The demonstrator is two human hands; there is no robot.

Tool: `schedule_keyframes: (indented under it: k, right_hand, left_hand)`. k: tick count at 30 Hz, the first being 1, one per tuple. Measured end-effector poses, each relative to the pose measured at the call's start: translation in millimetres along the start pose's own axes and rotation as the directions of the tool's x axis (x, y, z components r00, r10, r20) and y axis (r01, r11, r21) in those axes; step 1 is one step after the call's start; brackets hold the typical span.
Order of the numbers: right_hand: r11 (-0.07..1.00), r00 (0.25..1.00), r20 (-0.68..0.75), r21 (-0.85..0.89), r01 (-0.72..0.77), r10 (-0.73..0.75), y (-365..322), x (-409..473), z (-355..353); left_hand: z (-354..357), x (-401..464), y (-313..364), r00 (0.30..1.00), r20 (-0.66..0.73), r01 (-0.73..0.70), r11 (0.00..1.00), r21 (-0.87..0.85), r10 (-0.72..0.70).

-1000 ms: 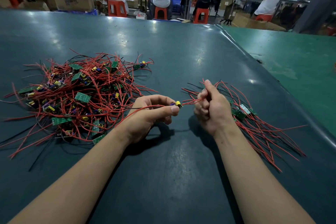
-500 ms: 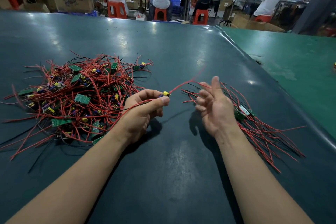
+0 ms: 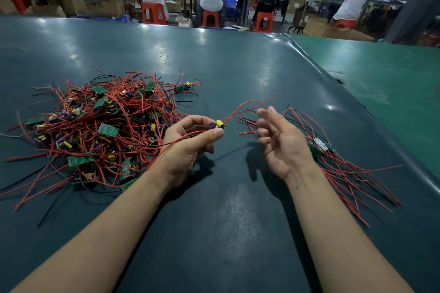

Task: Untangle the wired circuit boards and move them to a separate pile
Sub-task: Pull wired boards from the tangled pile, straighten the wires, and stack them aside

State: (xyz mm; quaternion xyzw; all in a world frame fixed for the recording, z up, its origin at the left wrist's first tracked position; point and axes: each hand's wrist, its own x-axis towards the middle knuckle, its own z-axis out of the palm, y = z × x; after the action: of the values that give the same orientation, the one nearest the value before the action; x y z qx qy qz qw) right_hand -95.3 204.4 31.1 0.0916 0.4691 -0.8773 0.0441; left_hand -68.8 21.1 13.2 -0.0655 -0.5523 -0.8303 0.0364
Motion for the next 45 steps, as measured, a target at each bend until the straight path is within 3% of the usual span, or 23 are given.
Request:
schedule_keyframes:
  k: [4,7,11,17,21,25,27,29,30,32,33,35,37,39,41,43,45]
  right_hand:
    - [0.959,0.98,0.157,-0.272,-0.077,0.124,11.1,-9.8,11.1]
    - [0.97,0.98,0.195,-0.242,0.023,0.026,15.7,-9.5,13.5]
    - [0.976,0.995,0.075,-0.2,0.083,-0.069,9.1,-3.6,6.8]
    - [0.955,0.958,-0.071,-0.124,0.269,-0.279,7.0,3.4,2.4]
    - [0.94,0.922,-0.184,-0.061,0.336,-0.342,4.4,5.7,-0.4]
    - [0.922,0.915,-0.269,0.163,0.35,-0.3,-3.4,6.5,-6.1]
    - [0.972,0.96,-0.179,0.051,0.227,-0.215,2.0,2.7,-1.2]
    - [0.956,0.993,0.061,-0.269,0.117,-0.104,18.0,-7.3,10.3]
    - [0.92,0.98,0.189,-0.372,0.124,-0.056,26.4,-13.3,17.5]
    - [0.909,0.945,0.318,-0.364,0.2,-0.081,39.0,-17.5,24.8]
    - [0.914,0.944,0.29,-0.318,0.253,-0.16,39.9,-17.8,25.6]
    - [0.9,0.935,0.073,-0.256,0.353,-0.346,31.7,-15.2,20.5]
    - [0.862,0.859,-0.171,-0.266,0.432,-0.483,21.8,-13.5,11.7]
    - [0.799,0.779,-0.233,-0.344,0.494,-0.582,19.5,-14.3,6.1]
    - [0.74,0.8,-0.069,-0.434,0.514,-0.596,24.9,-19.1,7.6]
    - [0.745,0.878,0.182,-0.471,0.472,-0.442,35.1,-24.0,15.1]
    - [0.78,0.897,0.346,-0.466,0.418,-0.274,42.2,-28.1,22.8]
  left_hand:
    - [-1.8,0.8,-2.0,1.0,-0.003,-0.008,1.0,0.028,0.008]
    - [-2.4,-2.1,-3.8,0.994,0.104,-0.002,0.983,0.181,-0.017]
    - [-3.9,-3.1,-2.0,0.991,0.117,0.042,0.972,0.232,-0.071]
    - [-0.9,-4.9,2.8,0.98,0.169,0.083,0.99,0.112,-0.101]
    - [0.5,-6.6,5.8,0.977,0.167,0.124,0.989,0.076,-0.136]
    - [-0.7,-4.2,10.5,0.984,0.125,0.141,0.981,-0.136,-0.124]
    - [-2.6,-2.7,13.3,0.986,0.086,0.159,0.963,-0.218,-0.144]
    - [-1.7,-2.8,14.2,0.983,0.06,0.181,0.947,-0.267,-0.171]
    - [-0.6,-3.1,14.1,0.982,0.048,0.188,0.945,-0.267,-0.182]
    - [0.1,-3.0,14.4,0.982,0.025,0.189,0.942,-0.278,-0.189]
    - [-0.4,-2.8,15.1,0.982,0.01,0.182,0.935,-0.304,-0.188]
    - [-3.1,-1.4,16.5,0.982,-0.023,0.165,0.913,-0.374,-0.187]
    - [-5.5,-0.4,16.9,0.982,-0.043,0.149,0.9,-0.411,-0.182]
    - [-4.6,0.4,17.8,0.982,-0.045,0.149,0.895,-0.42,-0.185]
    - [-2.7,1.0,18.2,0.98,-0.043,0.162,0.898,-0.409,-0.197]
    - [-1.1,-0.1,18.1,0.978,-0.034,0.182,0.916,-0.358,-0.207]
    - [-0.8,-2.2,15.9,0.974,0.006,0.22,0.937,-0.273,-0.227]
